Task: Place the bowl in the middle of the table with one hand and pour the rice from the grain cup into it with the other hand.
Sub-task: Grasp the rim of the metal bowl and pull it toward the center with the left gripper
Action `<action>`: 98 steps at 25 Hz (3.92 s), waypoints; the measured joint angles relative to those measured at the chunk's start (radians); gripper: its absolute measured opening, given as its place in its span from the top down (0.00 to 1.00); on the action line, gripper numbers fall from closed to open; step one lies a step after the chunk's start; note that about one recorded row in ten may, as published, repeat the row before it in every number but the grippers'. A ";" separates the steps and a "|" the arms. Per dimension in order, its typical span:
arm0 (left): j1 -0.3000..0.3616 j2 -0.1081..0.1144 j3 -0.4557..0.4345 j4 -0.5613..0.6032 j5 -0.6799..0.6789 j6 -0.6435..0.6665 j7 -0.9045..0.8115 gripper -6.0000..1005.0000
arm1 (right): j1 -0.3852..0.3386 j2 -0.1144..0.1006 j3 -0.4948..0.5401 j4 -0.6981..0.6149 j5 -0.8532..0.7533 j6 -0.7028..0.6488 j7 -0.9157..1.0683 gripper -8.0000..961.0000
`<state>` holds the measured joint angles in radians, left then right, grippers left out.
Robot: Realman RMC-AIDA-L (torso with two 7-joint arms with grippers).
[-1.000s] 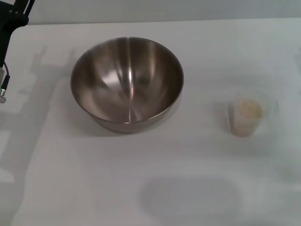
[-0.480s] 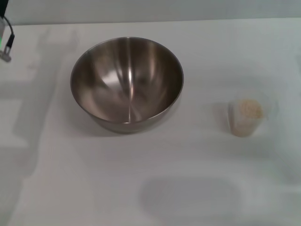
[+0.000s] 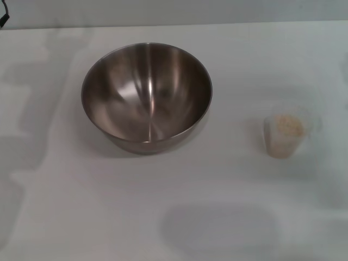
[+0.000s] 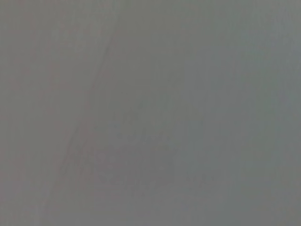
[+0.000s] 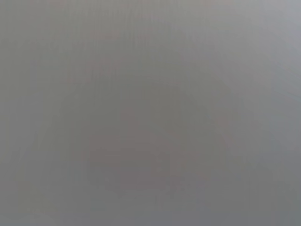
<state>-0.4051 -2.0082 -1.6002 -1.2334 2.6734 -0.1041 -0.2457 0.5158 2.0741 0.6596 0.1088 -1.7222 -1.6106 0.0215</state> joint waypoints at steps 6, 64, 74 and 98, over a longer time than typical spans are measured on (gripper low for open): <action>-0.008 -0.014 -0.099 -0.217 -0.016 -0.457 0.171 0.16 | 0.007 0.000 -0.001 0.000 -0.006 0.001 0.000 0.22; -0.279 -0.052 -0.252 0.042 0.013 -1.179 0.510 0.18 | -0.009 0.001 -0.011 -0.023 -0.010 0.003 0.000 0.22; -0.292 -0.052 -0.245 0.079 0.015 -1.177 0.520 0.19 | -0.010 0.001 -0.011 -0.023 -0.010 0.003 0.000 0.22; -0.345 -0.049 -0.250 0.150 0.028 -1.185 0.523 0.86 | -0.008 0.001 -0.011 -0.018 -0.010 0.003 0.000 0.22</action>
<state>-0.7503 -2.0569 -1.8497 -1.0833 2.7013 -1.2887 0.2776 0.5076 2.0755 0.6489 0.0905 -1.7318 -1.6076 0.0214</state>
